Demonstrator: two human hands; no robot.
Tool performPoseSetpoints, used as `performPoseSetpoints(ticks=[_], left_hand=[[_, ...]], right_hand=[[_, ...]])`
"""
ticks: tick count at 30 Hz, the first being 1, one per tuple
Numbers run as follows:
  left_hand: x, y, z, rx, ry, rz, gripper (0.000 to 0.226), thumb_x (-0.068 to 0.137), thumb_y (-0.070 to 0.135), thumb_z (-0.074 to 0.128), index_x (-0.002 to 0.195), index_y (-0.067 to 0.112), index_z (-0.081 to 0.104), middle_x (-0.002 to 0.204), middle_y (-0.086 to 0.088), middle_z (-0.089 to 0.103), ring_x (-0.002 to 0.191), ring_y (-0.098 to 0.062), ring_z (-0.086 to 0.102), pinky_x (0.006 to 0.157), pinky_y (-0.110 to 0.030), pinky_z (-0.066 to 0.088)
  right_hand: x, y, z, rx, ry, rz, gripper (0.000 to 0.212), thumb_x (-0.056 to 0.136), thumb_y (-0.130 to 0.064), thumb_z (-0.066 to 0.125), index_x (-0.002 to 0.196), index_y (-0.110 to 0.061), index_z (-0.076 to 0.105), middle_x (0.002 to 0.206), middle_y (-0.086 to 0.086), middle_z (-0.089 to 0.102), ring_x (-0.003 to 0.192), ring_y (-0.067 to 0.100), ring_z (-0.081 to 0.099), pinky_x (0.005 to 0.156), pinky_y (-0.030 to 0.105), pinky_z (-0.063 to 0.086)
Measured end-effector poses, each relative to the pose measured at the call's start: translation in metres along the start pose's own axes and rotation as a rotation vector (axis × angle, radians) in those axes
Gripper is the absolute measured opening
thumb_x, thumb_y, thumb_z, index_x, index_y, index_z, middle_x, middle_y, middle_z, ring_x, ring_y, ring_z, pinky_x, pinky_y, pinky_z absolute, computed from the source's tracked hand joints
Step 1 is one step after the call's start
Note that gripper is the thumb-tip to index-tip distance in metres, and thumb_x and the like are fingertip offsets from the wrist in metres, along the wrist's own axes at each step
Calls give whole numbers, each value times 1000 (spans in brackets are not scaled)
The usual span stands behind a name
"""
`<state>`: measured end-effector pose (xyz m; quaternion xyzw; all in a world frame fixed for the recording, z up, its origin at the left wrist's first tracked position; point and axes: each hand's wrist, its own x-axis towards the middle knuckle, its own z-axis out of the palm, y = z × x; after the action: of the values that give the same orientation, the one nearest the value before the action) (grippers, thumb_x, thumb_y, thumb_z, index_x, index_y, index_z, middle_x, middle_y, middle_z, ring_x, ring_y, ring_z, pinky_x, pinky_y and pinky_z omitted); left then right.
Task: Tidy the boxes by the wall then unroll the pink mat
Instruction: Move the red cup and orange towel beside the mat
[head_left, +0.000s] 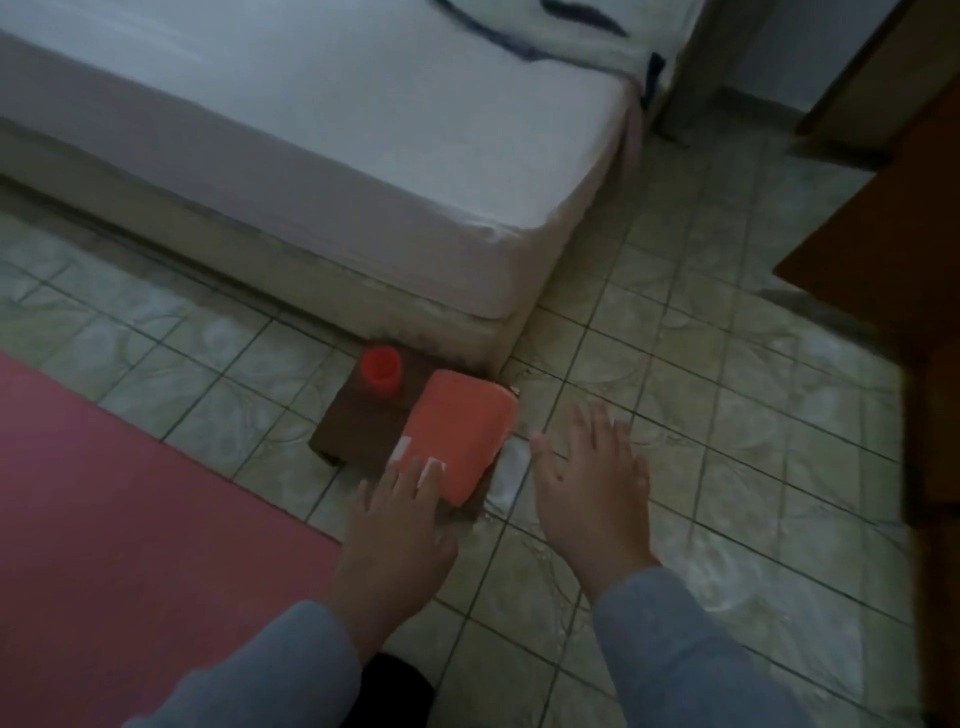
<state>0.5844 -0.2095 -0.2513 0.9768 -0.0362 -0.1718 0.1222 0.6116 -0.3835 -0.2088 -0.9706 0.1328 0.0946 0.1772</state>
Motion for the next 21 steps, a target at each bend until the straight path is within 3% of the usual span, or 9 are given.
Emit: performPoseSetpoints(ticks=[6, 12, 17, 21], left_hand=[[109, -80, 59, -9, 101, -56, 78, 88, 53, 42, 150, 23, 6, 160, -4, 9, 147, -24, 3, 118, -47, 10], [213, -144, 128, -58, 231, -93, 108, 74, 60, 61, 149, 20, -7, 160, -9, 2, 146, -29, 1, 118, -48, 10], [284, -186, 171, -217, 351, -150, 130, 60, 62, 74, 148, 19, -11, 159, -12, 2, 146, -31, -1, 118, -48, 10], [321, -211, 193, -412, 456, -158, 133, 55, 57, 81, 149, 13, -3, 159, -11, 8, 145, -27, 9, 118, -41, 14]], right_hand=[[76, 1, 126, 3, -33, -36, 69, 91, -62, 20, 150, -27, 17, 160, 5, 13, 146, 26, 8, 115, 51, 9], [150, -2, 258, 33, -3, -62, 72, 87, -68, 27, 149, -32, 14, 160, 4, 10, 146, 27, 5, 114, 54, 12], [192, 8, 336, 16, 7, -44, 83, 79, -79, 26, 149, -35, 13, 160, 7, 5, 145, 31, 5, 115, 56, 10], [213, 17, 371, 64, 56, 0, 91, 72, -84, 31, 148, -40, 7, 160, 2, -10, 145, 30, -3, 114, 58, 13]])
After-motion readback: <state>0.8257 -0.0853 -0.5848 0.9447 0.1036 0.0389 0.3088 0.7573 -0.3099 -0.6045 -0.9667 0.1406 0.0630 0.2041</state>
